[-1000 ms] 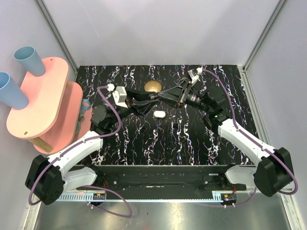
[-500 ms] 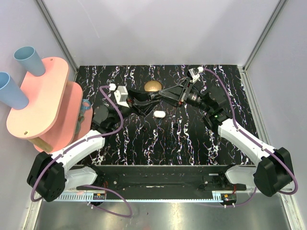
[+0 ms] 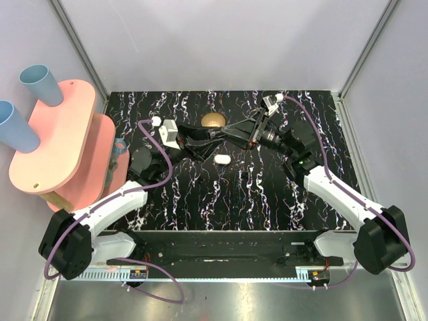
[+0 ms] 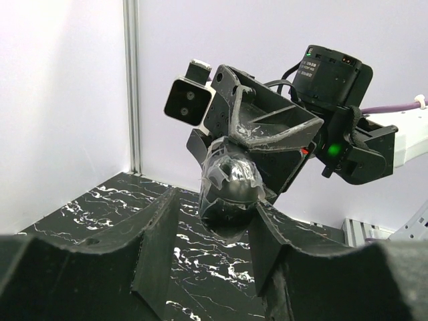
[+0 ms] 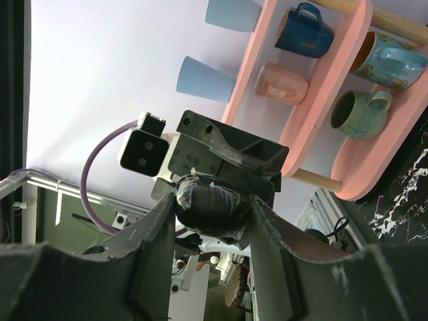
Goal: Insert the wireless bluetooth earbuds into the charging case
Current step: Pass from the right arm to the left
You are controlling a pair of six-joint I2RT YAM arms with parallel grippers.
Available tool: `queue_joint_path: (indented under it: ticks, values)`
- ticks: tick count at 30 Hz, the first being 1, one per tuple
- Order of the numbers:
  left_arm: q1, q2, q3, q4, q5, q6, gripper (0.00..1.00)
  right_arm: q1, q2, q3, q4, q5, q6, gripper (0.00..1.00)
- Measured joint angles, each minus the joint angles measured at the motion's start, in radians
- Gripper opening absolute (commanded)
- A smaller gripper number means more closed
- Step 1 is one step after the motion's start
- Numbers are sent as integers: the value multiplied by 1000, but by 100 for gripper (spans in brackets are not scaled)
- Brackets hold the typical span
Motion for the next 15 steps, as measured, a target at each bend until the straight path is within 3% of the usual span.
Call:
queue_joint_path:
  ticks: [15]
  values:
    - [-11,22,0,16,-4,-4,24,-3,14,-3,11,1,6,16]
